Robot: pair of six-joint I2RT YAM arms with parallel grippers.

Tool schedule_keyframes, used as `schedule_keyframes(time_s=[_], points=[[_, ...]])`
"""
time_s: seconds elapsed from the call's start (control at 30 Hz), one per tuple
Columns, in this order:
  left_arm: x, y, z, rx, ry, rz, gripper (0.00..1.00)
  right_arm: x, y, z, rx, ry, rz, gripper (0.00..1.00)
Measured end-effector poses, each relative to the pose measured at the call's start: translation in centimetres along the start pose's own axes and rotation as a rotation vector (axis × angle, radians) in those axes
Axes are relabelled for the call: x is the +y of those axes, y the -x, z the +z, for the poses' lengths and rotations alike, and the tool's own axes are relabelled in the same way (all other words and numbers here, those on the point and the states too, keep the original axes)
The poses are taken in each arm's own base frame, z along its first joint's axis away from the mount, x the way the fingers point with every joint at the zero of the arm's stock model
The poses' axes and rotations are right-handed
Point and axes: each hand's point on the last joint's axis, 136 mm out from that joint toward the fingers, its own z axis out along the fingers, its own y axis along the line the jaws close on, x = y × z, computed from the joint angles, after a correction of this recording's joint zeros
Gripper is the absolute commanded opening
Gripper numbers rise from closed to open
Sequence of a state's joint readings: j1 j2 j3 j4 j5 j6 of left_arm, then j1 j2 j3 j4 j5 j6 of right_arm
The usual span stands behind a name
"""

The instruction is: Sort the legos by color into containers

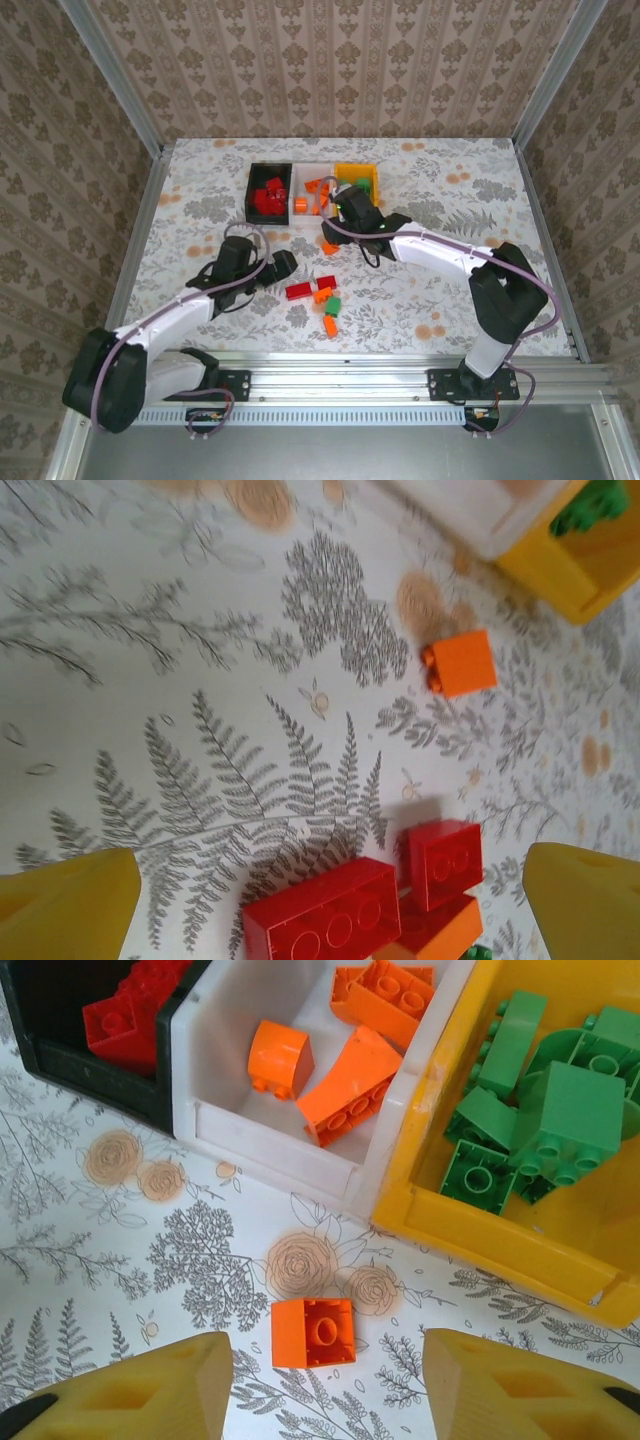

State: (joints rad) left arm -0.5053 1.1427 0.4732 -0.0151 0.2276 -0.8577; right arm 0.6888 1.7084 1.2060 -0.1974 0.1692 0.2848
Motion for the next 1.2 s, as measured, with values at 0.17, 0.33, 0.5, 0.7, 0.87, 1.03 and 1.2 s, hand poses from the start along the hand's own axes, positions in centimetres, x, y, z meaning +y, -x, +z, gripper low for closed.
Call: schedule_keyframes(time_s=[0.17,0.33,0.5,0.7,0.87,1.03,1.2], points=[[-0.8,0.0,0.0,0.006,-0.012,0.027,1.00,0.7,-2.2,1.0,0.072,0.003,-0.053,0.66],[-1.4,0.6,-1.1,-0.039,-0.034,0.037,1.00,1.3,-4.9,2.8,0.163,0.021,-0.088,0.70],[-1.3,0.6,-1.7,-0.053,-0.031,0.038,1.00,1.6,-6.3,5.3,0.225,0.020,-0.103,0.69],[-0.8,0.1,-2.0,-0.045,-0.017,0.035,1.00,1.4,-7.1,8.0,0.256,-0.016,-0.113,0.67],[-0.7,0.2,-2.6,-0.067,-0.021,0.038,1.00,1.0,-7.2,9.4,0.266,-0.041,-0.114,0.56],[-0.7,0.6,-3.2,-0.089,-0.023,0.036,1.00,0.8,-6.8,9.6,0.251,-0.052,-0.111,0.40],[-0.2,0.5,-3.2,-0.091,-0.008,0.029,1.00,0.7,-6.5,9.7,0.225,-0.064,-0.108,0.33]])
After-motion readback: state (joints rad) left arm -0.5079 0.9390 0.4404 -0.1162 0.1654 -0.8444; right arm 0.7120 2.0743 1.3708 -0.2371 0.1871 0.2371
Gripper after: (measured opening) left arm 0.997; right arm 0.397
